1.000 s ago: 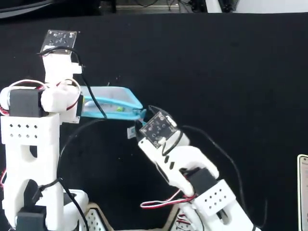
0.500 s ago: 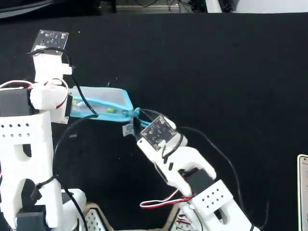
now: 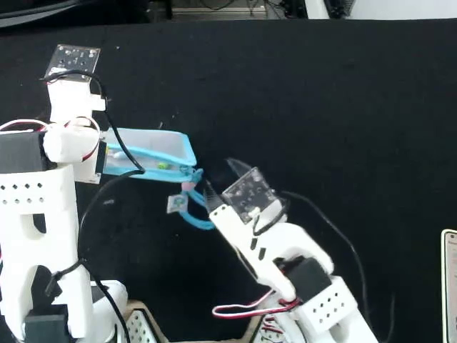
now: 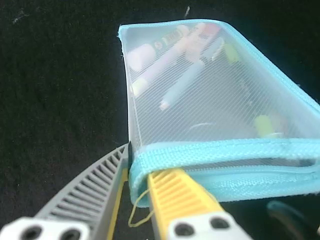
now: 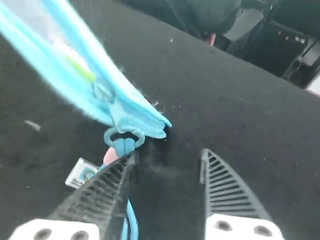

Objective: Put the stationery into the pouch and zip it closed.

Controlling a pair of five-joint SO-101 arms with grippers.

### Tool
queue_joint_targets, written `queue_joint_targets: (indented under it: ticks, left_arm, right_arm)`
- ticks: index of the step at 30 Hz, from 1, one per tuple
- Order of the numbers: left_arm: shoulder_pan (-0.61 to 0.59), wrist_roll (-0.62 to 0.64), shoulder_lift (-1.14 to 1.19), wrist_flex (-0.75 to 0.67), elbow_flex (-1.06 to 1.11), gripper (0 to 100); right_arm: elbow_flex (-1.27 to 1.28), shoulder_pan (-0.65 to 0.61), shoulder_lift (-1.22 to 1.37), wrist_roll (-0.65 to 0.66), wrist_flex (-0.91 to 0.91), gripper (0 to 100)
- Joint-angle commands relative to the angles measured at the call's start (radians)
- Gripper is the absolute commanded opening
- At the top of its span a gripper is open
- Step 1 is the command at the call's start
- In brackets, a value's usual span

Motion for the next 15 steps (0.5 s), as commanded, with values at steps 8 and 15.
queue_joint_targets:
  ticks: [8,15]
  left_arm:
    - [-0.007,-0.002,-0.011,0.006,-0.015,3]
    - [-0.007,-0.002,-0.011,0.008,-0.015,3]
  right_arm:
    - [-0.048,-0.133,0.015,0.17,-0.061,20.8]
    - [-0.058,-0.146,0.206,0.215,-0.192,21.0]
